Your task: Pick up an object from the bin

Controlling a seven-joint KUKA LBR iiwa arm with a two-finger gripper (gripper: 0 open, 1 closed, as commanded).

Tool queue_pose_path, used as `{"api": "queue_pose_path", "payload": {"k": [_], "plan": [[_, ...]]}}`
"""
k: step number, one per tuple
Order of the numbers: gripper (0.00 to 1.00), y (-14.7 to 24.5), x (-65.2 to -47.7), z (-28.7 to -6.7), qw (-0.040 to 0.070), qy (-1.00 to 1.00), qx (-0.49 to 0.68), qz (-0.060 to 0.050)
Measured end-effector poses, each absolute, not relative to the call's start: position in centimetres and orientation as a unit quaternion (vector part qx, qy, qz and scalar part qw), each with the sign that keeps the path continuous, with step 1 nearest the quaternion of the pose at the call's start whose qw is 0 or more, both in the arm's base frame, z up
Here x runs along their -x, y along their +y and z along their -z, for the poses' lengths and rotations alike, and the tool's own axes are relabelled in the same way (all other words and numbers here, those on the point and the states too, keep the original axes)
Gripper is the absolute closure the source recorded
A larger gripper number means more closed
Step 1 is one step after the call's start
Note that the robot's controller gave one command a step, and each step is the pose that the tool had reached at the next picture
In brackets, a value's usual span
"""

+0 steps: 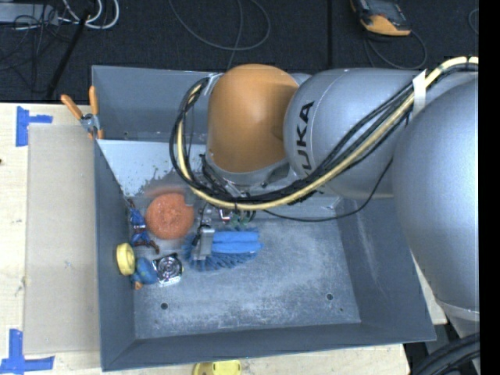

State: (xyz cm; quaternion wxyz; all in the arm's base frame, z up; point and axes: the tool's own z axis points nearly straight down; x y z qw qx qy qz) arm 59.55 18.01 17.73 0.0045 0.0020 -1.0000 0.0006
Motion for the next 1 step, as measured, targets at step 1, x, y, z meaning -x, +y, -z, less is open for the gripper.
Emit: {"api": "queue_pose_path", "payload": {"k": [1], "plan": [[0.0, 17.93, -59.7, -18.25, 0.001, -1.0, 0.0, 0.0]]}}
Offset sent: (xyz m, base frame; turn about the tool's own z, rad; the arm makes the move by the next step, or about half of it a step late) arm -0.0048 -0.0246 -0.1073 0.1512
